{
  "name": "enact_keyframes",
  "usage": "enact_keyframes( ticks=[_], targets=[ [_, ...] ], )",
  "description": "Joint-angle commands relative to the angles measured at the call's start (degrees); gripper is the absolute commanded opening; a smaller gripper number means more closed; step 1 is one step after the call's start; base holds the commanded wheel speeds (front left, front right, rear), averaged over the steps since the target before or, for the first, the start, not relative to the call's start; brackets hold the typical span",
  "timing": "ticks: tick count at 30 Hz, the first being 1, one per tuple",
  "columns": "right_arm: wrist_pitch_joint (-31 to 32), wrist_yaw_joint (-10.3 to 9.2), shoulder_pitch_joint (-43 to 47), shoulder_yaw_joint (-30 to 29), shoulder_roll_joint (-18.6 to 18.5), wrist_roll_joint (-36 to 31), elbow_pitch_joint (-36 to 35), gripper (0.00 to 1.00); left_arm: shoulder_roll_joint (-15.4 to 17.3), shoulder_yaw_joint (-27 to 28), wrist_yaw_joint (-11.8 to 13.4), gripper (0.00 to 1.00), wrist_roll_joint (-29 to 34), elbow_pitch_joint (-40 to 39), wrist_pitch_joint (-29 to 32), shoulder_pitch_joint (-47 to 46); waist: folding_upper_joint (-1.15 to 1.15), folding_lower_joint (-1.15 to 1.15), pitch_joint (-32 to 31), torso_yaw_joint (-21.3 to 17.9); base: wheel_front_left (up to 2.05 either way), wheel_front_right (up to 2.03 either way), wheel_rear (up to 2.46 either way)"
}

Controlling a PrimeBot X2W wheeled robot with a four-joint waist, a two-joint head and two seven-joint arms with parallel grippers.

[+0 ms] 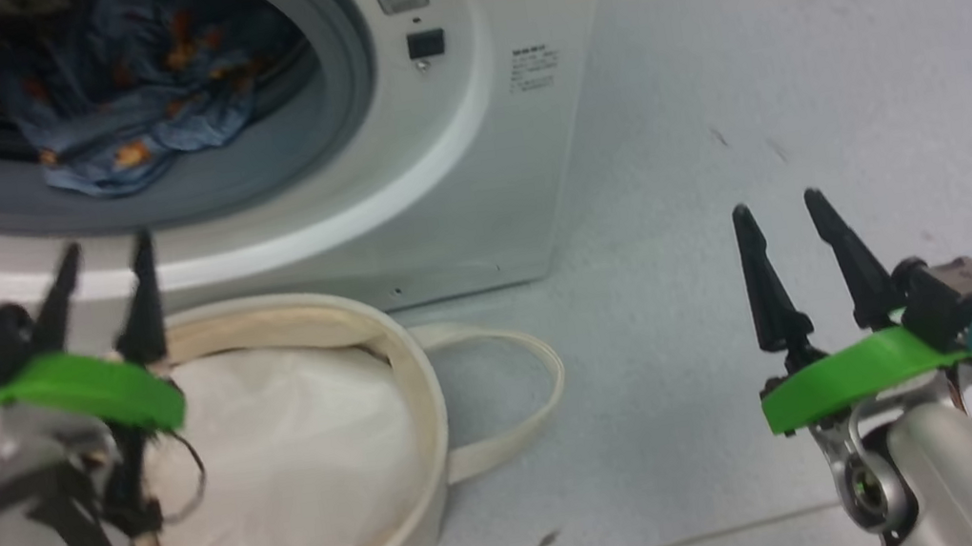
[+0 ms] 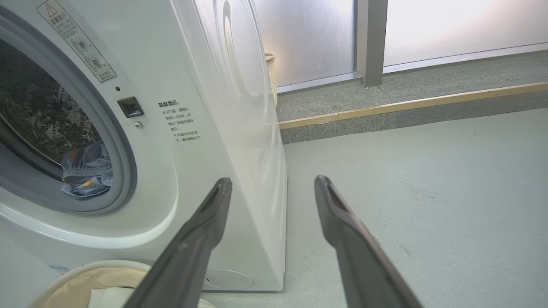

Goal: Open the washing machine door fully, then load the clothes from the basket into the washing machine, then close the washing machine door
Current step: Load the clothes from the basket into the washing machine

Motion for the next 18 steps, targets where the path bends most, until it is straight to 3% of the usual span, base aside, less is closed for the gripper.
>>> enact_keyframes(
  ticks=[1,7,18],
  targets=[
    [-0.7,0.42,-1.6,0.4,0.8,-1.0,-2.6,1.0,4.3,0.4,-0.2,1.0,-0.4,1.8,-0.3,-5.1,0.0,-0.01,4.7,-2.5,0.0,0.0,0.0],
    [-0.7,0.42,-2.8,-0.2,2.0,-2.5,-4.6,1.0,7.7,-2.5,-0.2,1.0,0.7,9.2,-0.3,-14.8,0.0,-0.01,10.5,-4.8,0.0,0.0,0.0],
    [-0.7,0.42,-3.7,-0.7,3.5,-3.8,-6.3,1.0,10.1,-5.7,-0.2,1.0,0.4,17.7,-0.3,-26.2,0.0,-0.01,17.5,-6.6,0.0,0.0,0.0]
  ],
)
